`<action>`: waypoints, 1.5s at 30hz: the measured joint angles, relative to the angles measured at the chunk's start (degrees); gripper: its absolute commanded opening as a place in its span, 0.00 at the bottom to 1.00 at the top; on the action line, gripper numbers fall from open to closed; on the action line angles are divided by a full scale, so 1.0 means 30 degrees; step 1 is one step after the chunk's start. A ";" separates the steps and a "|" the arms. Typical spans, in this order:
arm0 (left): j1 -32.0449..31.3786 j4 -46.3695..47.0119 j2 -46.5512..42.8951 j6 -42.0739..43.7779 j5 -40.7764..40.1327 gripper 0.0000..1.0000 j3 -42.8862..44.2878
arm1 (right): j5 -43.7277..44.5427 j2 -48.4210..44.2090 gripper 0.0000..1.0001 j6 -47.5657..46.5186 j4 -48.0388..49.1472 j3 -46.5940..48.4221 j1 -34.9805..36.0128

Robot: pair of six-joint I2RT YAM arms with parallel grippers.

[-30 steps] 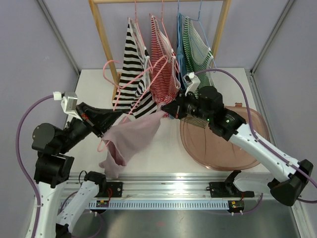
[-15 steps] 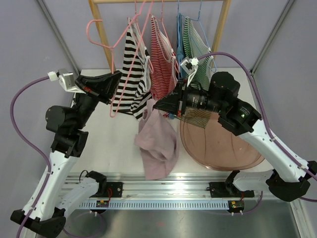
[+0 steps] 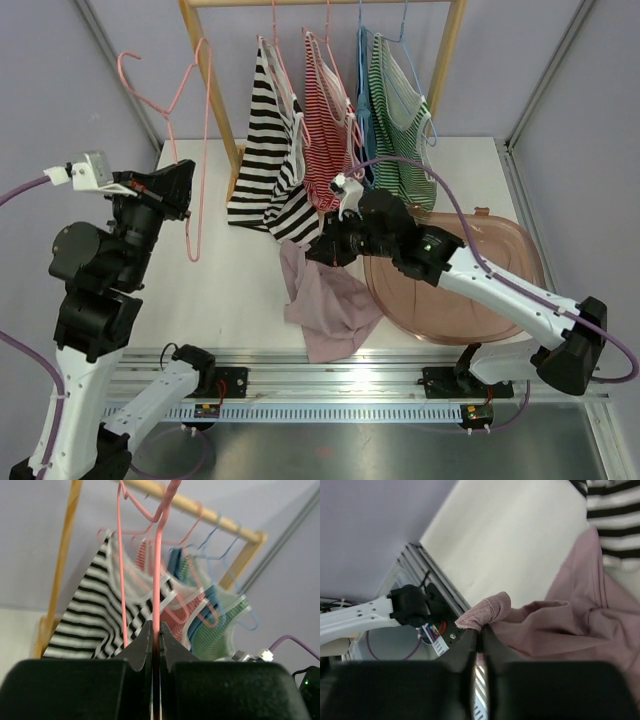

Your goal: Remove the tank top from the hanger

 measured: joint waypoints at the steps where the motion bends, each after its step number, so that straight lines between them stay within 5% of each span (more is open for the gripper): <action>1: -0.0007 -0.1122 0.0393 0.0029 -0.0401 0.00 0.0597 | 0.0401 0.0240 0.42 0.0182 -0.0051 -0.0517 0.0036; 2: 0.0000 -0.1989 0.0772 0.0058 -0.0685 0.00 0.1107 | 0.0743 0.0503 0.62 0.0321 -0.0095 -0.0962 0.0087; 3: 0.0000 -0.2805 0.1151 0.0073 -0.0889 0.00 0.1559 | 0.1027 0.0750 0.97 0.0430 -0.0138 -0.1348 0.0124; 4: -0.0007 -0.3548 0.1501 0.0080 -0.1005 0.00 0.1960 | 0.1384 0.0984 1.00 0.0430 -0.0306 -0.1596 0.0168; 19: 0.1494 -0.9690 1.0681 0.0940 0.0080 0.00 1.1562 | 0.4779 -0.2011 1.00 -0.0233 -0.1428 -0.1559 0.0219; 27: 0.2827 -0.9362 1.5941 0.1443 0.2047 0.00 1.7486 | 0.3942 -0.2557 1.00 0.0029 -0.0918 -0.3322 0.0226; 35: 0.3330 -0.8153 1.8804 0.1851 0.2295 0.00 1.9067 | 0.1770 -0.2630 1.00 0.0590 0.0423 -0.4626 0.0255; 43: 0.3912 -0.7803 2.1019 0.1785 0.2484 0.11 1.9868 | 0.0495 -0.2266 1.00 0.0321 0.0554 -0.4874 0.0270; 45: 0.3949 -0.7723 2.1012 0.1800 0.2601 0.28 1.9489 | 0.0495 -0.1749 1.00 0.0124 0.0299 -0.4787 0.0270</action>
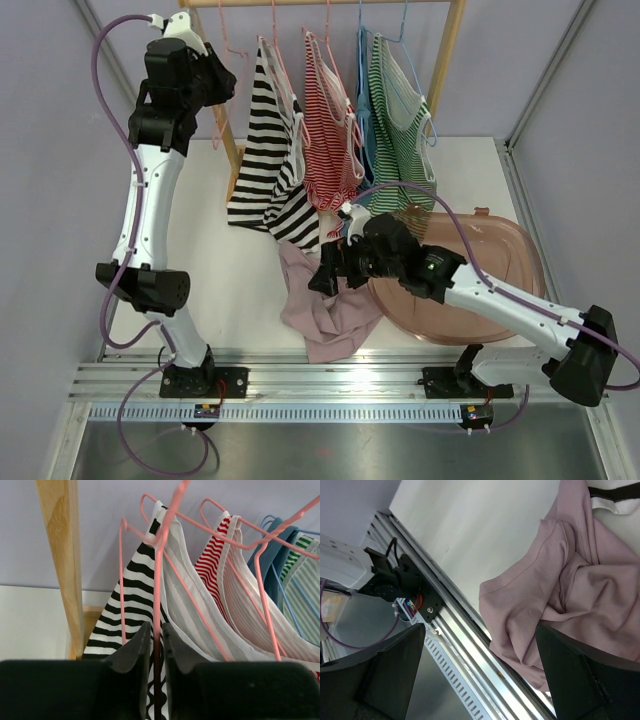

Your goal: Remove the tank top from the hanger

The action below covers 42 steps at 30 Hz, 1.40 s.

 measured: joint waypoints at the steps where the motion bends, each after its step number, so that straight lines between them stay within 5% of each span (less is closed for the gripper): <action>1: 0.0007 0.0168 -0.0044 -0.0029 0.0051 0.37 -0.0204 | 0.0073 0.0350 0.99 -0.0117 -0.0109 0.0036 0.0029; 2: 0.0007 0.0233 -0.0044 -0.0022 0.0087 0.53 -0.0291 | 0.0226 0.0736 0.99 -0.0270 -0.0335 0.0131 0.0073; 5: 0.0000 0.0306 -0.0226 -0.0029 0.0211 0.67 -0.0568 | 0.1319 0.2076 0.99 -0.0707 -0.1370 0.0612 0.0568; 6: 0.0000 0.0321 -0.0364 0.0000 0.0248 0.93 -0.0699 | 0.1887 0.2630 1.00 -0.0845 -0.1741 0.0889 0.0838; 7: 0.0000 0.0321 -0.0612 0.0117 0.0262 0.99 -0.0911 | 0.2506 0.3206 1.00 -0.0962 -0.2164 0.1209 0.1180; 22: 0.0000 0.0372 -1.2211 -0.0437 -0.0947 0.99 -1.0091 | 0.6994 1.1737 0.94 -0.1719 -0.4291 0.3752 0.3147; 24: 0.0015 0.0270 -1.3486 -0.0561 -0.1129 0.99 -1.1140 | 0.6819 1.2407 0.79 -0.1712 -0.4051 0.3708 0.3147; 26: 0.0015 0.0248 -1.4608 -0.0641 -0.1253 0.99 -1.2269 | 0.6258 1.2597 0.58 -0.1661 -0.3512 0.3665 0.3169; 27: 0.0015 0.0175 -1.5125 -0.0670 -0.1290 0.99 -1.2772 | 0.6011 1.2619 0.38 -0.1647 -0.3242 0.3657 0.3191; 29: 0.0015 -0.0022 -1.6050 -0.0663 -0.1384 0.99 -1.3697 | 0.5552 1.2750 0.26 -0.1647 -0.2805 0.3665 0.3220; 31: 0.0015 -0.0539 -1.6677 -0.0568 -0.1501 0.99 -1.4309 | 0.5173 1.2808 0.00 -0.1705 -0.2616 0.3738 0.3271; 42: 0.0015 -0.2521 -1.8884 0.0933 -0.2747 0.99 -1.5183 | 0.6273 1.0644 0.00 -0.2171 -0.4670 0.4204 0.3264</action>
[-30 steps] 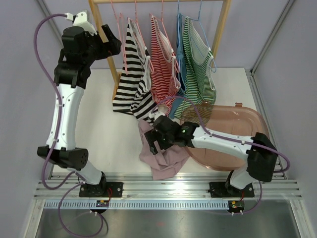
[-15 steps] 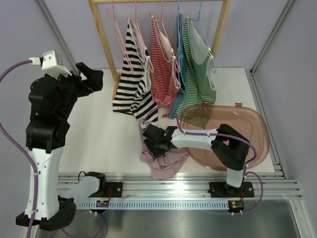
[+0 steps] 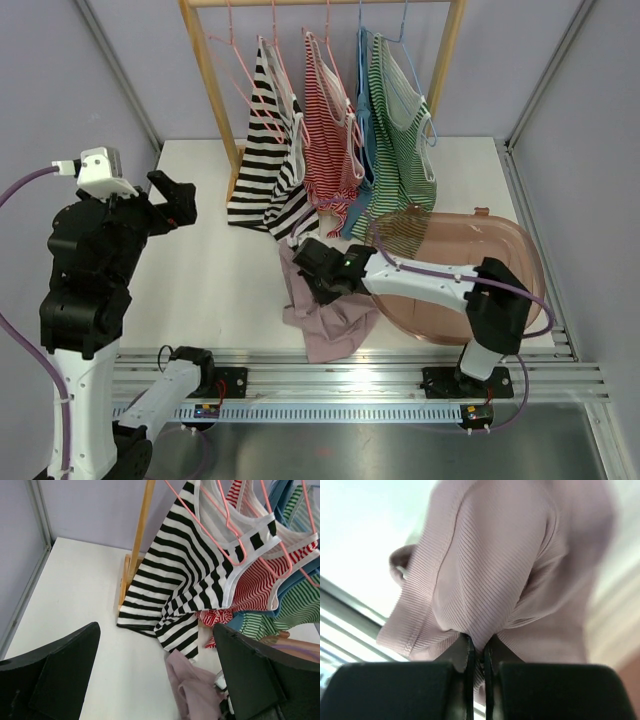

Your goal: Remove the tank top from the hanger

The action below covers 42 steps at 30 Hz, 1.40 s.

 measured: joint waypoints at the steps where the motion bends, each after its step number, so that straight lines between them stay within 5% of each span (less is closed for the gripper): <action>1: 0.0000 -0.0153 -0.0102 0.0102 -0.0051 0.99 -0.0066 | 0.0299 -0.0576 0.00 -0.0095 -0.0415 0.0299 0.0000; 13: 0.0000 -0.0743 -0.0036 0.0546 -0.0102 0.99 -0.0444 | 0.4073 -0.7118 0.00 -0.1464 -0.3912 0.6404 0.0000; 26: 0.0000 -0.1056 0.0000 0.0539 0.0525 0.99 -0.0015 | 1.1060 -0.8837 0.00 -0.4065 -0.7468 1.4957 -0.0146; 30: 0.0000 -0.1027 0.0372 0.0444 0.1464 0.99 0.0663 | 1.2794 -1.0061 0.00 -0.3927 -0.8080 1.3865 -0.1719; 39: 0.0000 0.0831 0.2412 -0.0772 0.4663 0.99 0.3592 | 1.2713 -1.1912 0.01 -0.1188 -0.8495 0.4779 -0.6033; 40: 0.0000 0.1129 0.2805 -0.0984 0.5042 0.99 0.3956 | 1.2699 -1.1825 0.13 -0.0758 -0.8546 0.3701 -0.6266; 42: -0.0051 0.1734 0.3636 -0.1392 0.5683 0.99 0.4590 | 1.2743 -1.1548 0.55 0.0255 -0.8568 0.1931 -0.6623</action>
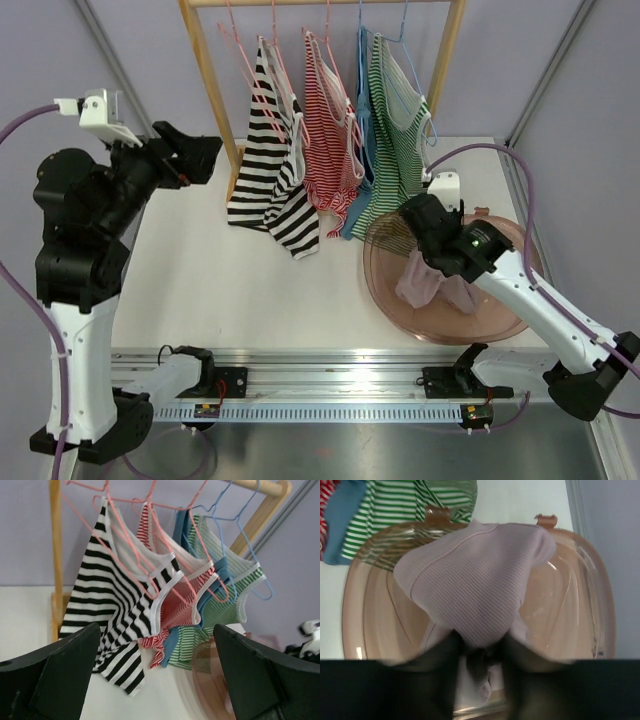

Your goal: Remove the tank top from the hanger

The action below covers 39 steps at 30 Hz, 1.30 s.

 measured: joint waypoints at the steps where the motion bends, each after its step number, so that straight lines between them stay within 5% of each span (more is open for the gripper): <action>1: -0.0138 0.0299 0.0437 -0.0160 0.0146 0.99 0.0233 | 0.0044 0.0153 0.79 0.0495 -0.0066 -0.0765 -0.0124; 3: -0.0801 0.0576 0.1239 -0.0313 0.0080 0.99 0.0772 | 0.0124 0.0284 0.99 0.1173 -0.0124 -0.1938 -0.0255; 9: -0.3300 0.0561 0.4510 -0.0437 -0.1428 0.99 0.3089 | 0.0248 0.0029 0.99 0.2069 -0.0131 -0.2557 -0.0277; 18: -0.7446 -0.0335 0.9530 0.0882 -0.7235 0.99 0.8109 | -0.1100 -0.4051 1.00 0.1741 0.0750 -0.2572 -0.0284; 24: -0.7701 -0.0576 1.2939 0.1800 -0.9974 0.90 1.1111 | -0.3366 -0.6492 1.00 0.1304 0.1931 -0.3053 -0.0321; 32: -0.7715 0.0437 1.5198 0.3104 -1.3100 0.84 1.1417 | -0.5333 -0.6506 0.99 0.1137 0.2368 -0.3898 -0.0328; 39: -0.7715 0.1377 1.7303 0.4022 -1.3959 0.65 1.2837 | -0.6288 -0.6652 1.00 0.1013 0.2739 -0.4401 -0.0328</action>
